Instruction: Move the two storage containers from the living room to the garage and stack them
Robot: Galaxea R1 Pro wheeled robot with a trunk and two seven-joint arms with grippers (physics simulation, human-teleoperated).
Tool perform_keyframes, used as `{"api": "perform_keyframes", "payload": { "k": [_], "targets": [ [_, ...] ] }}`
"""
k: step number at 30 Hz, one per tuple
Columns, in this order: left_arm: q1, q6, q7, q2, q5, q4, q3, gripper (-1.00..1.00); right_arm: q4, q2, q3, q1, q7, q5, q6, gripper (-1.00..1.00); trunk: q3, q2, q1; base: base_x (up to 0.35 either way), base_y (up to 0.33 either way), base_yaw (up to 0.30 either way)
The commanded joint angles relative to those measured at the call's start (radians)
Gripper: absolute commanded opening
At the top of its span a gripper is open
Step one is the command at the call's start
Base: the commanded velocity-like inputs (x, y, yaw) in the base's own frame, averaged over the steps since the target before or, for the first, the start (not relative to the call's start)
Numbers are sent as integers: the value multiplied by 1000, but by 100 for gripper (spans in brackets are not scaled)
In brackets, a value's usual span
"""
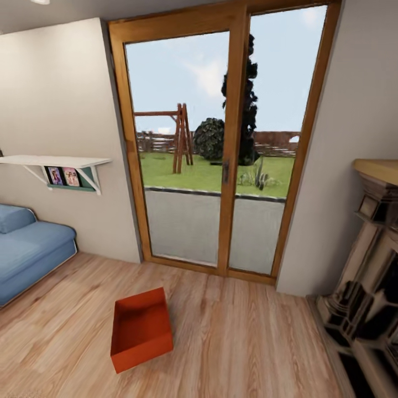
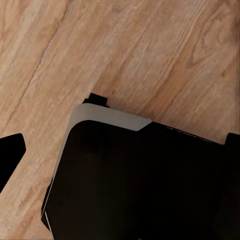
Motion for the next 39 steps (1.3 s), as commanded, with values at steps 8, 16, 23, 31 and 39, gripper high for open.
{"api": "perform_keyframes", "payload": {
  "k": [8,16,23,31,39],
  "targets": [
    [-1,0,4,0,8,0,-8,100,3,1,8,-1,-1,-9,-6,100,-2,-2,1,304,-131,268],
    [-1,0,4,0,8,0,-8,100,3,1,8,-1,-1,-9,-6,100,-2,-2,1,304,-131,269],
    [-1,0,4,0,8,0,-8,100,3,1,8,-1,-1,-10,-6,100,-2,-2,1,304,-131,269],
    [-1,-1,4,1,9,0,-7,100,3,0,8,-1,-1,-10,-6,100,-2,-2,1,298,-131,269],
    [-1,-1,4,1,11,0,-7,100,3,0,8,-1,-1,-10,-6,100,-2,-2,1,254,-126,269]
  ]
}}
